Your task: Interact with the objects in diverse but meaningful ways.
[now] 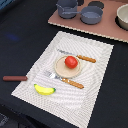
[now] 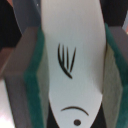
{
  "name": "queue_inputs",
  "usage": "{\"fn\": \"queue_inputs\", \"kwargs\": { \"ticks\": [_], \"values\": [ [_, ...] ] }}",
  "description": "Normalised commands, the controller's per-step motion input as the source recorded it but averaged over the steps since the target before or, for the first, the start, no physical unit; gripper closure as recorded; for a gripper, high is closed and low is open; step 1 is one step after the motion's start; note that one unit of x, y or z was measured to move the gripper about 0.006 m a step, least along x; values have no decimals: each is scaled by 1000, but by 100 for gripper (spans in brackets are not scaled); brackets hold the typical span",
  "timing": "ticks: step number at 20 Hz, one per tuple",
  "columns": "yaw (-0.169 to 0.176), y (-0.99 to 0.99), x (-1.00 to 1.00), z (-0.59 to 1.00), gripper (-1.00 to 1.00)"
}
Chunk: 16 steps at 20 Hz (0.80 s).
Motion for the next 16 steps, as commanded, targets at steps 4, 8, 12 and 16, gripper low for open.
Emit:
{"fn": "queue_inputs", "kwargs": {
  "ticks": [4, 8, 12, 16],
  "values": [
    [0, -91, -181, -133, 100],
    [0, -123, -174, -166, 100],
    [0, -184, -182, -192, 100],
    [-1, -244, -199, -179, 100]
  ]
}}
